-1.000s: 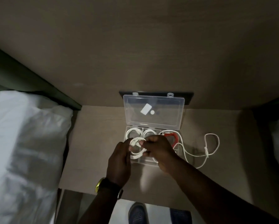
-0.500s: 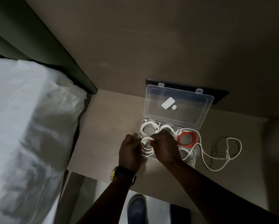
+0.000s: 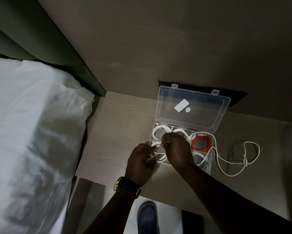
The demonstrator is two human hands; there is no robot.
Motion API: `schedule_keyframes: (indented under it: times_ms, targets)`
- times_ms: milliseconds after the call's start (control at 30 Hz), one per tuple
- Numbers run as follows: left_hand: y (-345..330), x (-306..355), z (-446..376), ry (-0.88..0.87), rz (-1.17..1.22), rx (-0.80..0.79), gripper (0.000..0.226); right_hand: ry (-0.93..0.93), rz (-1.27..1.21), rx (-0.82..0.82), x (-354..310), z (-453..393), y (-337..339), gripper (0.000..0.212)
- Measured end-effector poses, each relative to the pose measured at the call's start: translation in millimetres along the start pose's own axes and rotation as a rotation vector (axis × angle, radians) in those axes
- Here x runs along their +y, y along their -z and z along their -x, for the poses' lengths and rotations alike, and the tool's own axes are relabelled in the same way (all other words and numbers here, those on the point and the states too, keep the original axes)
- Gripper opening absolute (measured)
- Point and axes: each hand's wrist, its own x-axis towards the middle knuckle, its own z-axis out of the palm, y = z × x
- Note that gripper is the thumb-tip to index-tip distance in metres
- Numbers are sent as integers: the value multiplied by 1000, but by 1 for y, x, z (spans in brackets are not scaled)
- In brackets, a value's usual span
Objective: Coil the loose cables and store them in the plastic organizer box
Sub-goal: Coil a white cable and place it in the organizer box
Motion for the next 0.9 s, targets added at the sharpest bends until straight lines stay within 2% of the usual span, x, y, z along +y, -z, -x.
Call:
schedule_keyframes:
  times_ms: [100,233,300,367,533,700,900]
  targets:
    - [-2,-2,3,-26,-72,-15,31,18,51,-38,4,3,-4,13]
    - [-3,1,2,1,-84,17,35,232,272,-97,6,14,-9,6]
    - [-1,3,1,-1,-95,34,34,278,359,-165,11,23,-11,22]
    - [3,4,0,2,-81,39,32,285,411,-208,16,25,-12,34]
    - [12,-4,4,-28,-92,-110,52,247,406,-207,14,18,-6,32]
    - [10,-6,1,-17,-245,-122,42,169,435,-191,8,23,-8,27]
    - [10,1,0,-13,-319,-154,39,208,469,-233,-4,17,-4,11]
